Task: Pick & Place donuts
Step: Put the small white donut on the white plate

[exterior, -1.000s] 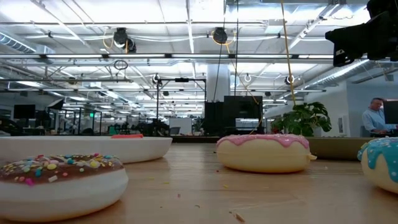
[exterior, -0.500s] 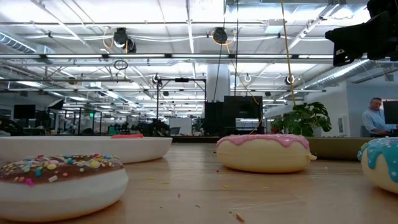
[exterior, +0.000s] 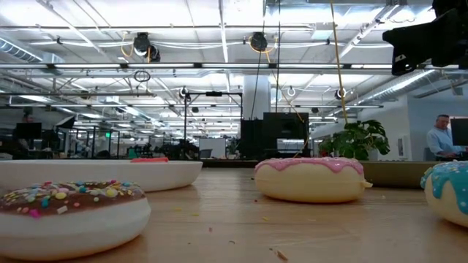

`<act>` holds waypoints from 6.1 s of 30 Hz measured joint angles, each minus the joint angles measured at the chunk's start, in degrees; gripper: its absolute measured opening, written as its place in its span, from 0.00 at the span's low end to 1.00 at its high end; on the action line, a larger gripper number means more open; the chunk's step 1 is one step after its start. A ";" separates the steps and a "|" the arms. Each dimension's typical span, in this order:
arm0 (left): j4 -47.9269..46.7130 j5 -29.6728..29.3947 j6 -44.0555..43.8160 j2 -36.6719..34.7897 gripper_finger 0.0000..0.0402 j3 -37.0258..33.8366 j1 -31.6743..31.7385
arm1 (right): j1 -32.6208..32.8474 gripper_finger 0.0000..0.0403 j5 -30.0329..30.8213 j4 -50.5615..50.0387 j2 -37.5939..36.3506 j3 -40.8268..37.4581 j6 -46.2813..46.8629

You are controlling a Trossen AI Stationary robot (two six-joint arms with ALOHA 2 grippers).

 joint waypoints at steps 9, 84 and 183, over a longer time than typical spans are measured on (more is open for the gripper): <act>3.84 5.94 -0.32 5.00 0.01 -0.48 -3.15 | 0.00 0.00 0.01 0.27 0.01 0.00 0.12; 32.54 2.84 8.28 7.37 0.86 -24.05 -6.58 | -0.01 0.00 0.03 0.22 0.00 0.00 -0.02; 13.32 -4.77 7.00 -18.72 0.32 -28.49 13.66 | 0.01 0.00 0.29 0.19 0.01 0.00 1.03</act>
